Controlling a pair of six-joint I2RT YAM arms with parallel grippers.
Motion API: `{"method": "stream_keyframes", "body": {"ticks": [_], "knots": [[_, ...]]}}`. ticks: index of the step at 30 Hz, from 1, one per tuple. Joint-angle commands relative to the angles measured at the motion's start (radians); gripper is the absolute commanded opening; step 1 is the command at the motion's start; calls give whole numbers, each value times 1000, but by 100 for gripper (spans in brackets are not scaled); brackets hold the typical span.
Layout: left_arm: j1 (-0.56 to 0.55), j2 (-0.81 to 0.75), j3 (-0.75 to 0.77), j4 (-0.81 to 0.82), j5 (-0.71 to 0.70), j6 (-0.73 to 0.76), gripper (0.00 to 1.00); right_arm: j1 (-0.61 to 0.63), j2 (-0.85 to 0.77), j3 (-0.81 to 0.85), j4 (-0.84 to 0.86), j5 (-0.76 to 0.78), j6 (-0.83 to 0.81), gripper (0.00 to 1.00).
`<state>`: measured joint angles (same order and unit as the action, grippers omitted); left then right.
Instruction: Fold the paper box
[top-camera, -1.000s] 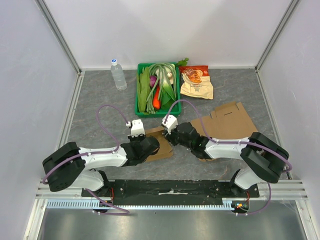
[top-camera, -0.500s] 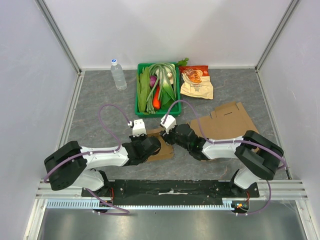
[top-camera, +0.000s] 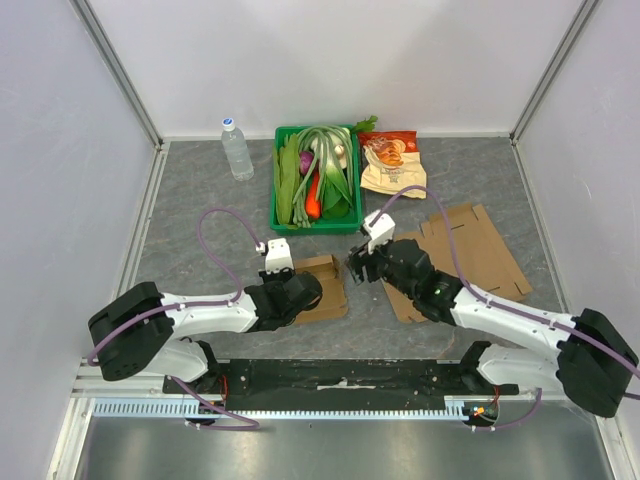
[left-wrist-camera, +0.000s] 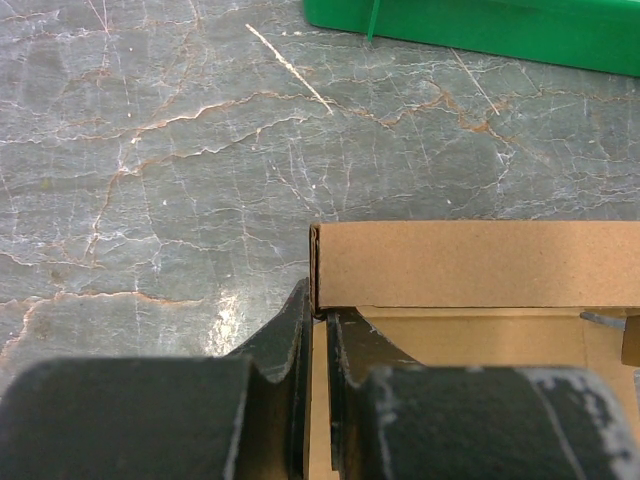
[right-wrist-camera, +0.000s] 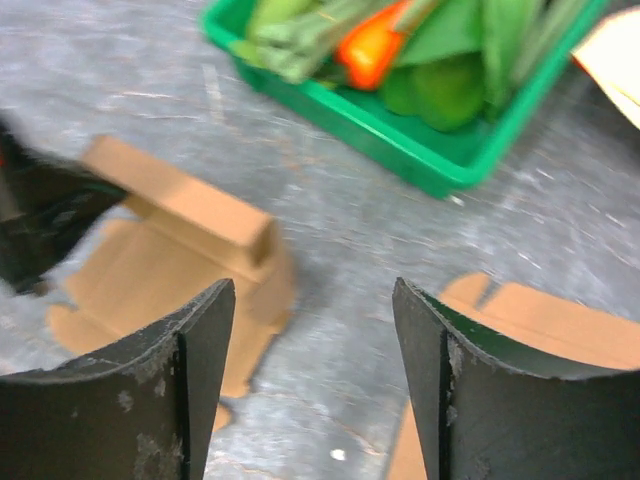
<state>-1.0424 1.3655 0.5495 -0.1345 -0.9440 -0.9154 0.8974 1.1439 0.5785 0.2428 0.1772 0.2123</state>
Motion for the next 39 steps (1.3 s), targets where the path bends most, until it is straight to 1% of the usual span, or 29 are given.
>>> {"method": "stream_keyframes", "body": {"ticks": [1, 2, 3, 5, 6, 10, 11, 12, 14, 17, 24, 26, 27, 29, 30, 32, 35, 37, 39], "knots": [[-7, 4, 29, -11, -52, 1, 2, -100, 57, 35, -164, 79, -10, 68], [-7, 4, 30, -13, -52, 1, 2, -100, 88, 58, -201, 85, -40, 58], [-7, 7, 30, -13, -52, 1, 2, -98, 147, 75, -200, 55, -95, 55], [-8, 14, 35, -11, -53, 3, 2, -95, 198, 99, -165, 24, -131, 50], [-8, 15, 36, -16, -55, 3, 2, -92, 238, 100, -143, -39, -161, 50], [-10, 17, 38, -19, -55, -2, 2, -83, 275, 52, -1, -157, -194, 50], [-11, 17, 38, -19, -56, -2, 2, -81, 286, 41, 74, -174, -195, 50], [-11, 15, 38, -20, -56, -2, 2, -81, 295, 29, 102, -176, -194, 50], [-11, 18, 40, -19, -58, -2, 2, -80, 313, 29, 163, -240, -185, 50], [-13, 15, 40, -20, -56, -2, 2, -71, 324, 32, 214, -266, -165, 50], [-15, 14, 36, -19, -58, -5, 2, -48, 372, 46, 253, -271, -154, 50], [-15, 15, 36, -20, -59, -5, 2, -37, 385, 47, 269, -252, -152, 49], [-15, 12, 36, -20, -58, -5, 2, -26, 387, 37, 283, -219, -149, 50], [-15, 9, 35, -20, -59, -5, 2, -14, 392, 17, 358, -185, -146, 49], [-15, 9, 35, -20, -59, -5, 2, -5, 395, 6, 377, -135, -143, 49], [-15, 9, 35, -22, -59, -5, 2, 9, 415, 7, 401, -72, -148, 42], [-15, 7, 33, -19, -59, -7, 2, 35, 424, -14, 469, 11, -149, 37], [-15, 10, 36, -20, -61, -7, 2, 47, 430, -19, 490, 62, -145, 31], [-15, 15, 38, -20, -61, -5, 2, 63, 442, -19, 500, 109, -143, 29]]}}
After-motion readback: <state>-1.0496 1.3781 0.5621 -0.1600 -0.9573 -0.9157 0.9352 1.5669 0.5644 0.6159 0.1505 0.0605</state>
